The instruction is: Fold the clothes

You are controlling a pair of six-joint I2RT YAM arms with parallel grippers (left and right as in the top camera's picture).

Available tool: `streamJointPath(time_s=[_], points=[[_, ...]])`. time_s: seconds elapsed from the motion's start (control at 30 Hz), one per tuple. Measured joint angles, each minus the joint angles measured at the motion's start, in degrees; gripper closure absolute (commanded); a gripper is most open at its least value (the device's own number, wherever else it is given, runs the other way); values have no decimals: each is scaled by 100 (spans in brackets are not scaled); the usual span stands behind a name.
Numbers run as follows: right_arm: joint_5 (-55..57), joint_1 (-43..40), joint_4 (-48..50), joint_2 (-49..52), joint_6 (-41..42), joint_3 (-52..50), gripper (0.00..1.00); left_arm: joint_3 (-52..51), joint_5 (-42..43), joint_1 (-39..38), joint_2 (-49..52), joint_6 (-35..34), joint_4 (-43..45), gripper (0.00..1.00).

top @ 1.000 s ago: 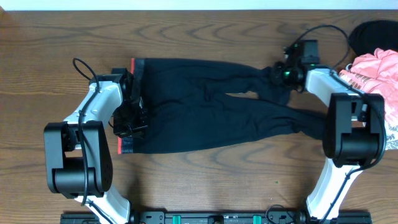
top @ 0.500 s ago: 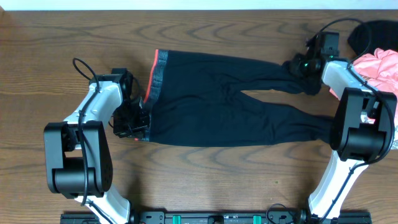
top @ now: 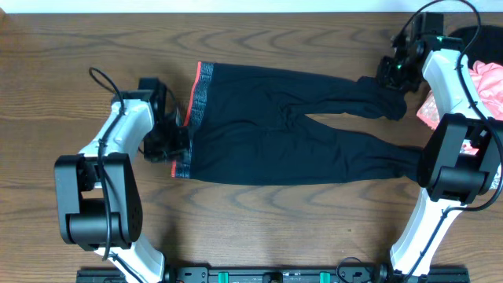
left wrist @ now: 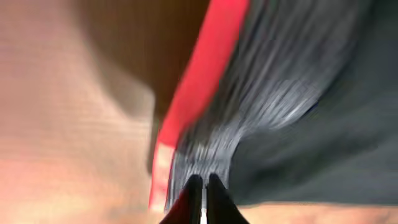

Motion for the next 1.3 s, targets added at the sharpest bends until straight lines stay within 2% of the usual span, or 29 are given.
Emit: streamJointPath(time_s=[0.07, 0.13, 0.17, 0.3, 0.47, 0.7, 0.9, 1.13, 1.3], points=[[-87, 0, -313, 0, -103, 0, 70, 271, 15, -15, -20, 57, 420, 89], [-149, 0, -573, -24, -192, -2, 65, 481, 22, -57, -83, 190, 988, 67], [-164, 0, -673, -52, -219, -2, 62, 588, 20, -87, -122, 245, 1266, 62], [-129, 0, -1156, -463, -313, -7, 57, 870, 24, -177, -238, 293, 2269, 55], [330, 0, -1600, -1320, -205, 26, 56, 922, 114, -223, -251, 264, 3069, 55], [555, 7, -1947, -1504, -101, -149, 58, 927, 310, -839, -140, 380, 3766, 55], [514, 17, -1510, -1497, -101, -817, 59, 933, 382, -1377, 581, 546, 3829, 56], [413, 92, -330, -1497, -103, -1558, 60, 931, 407, -1377, 1405, 544, 3821, 56], [330, 160, -144, -1497, -103, -1825, 60, 933, 188, -1370, 1447, 544, 3851, 55]])
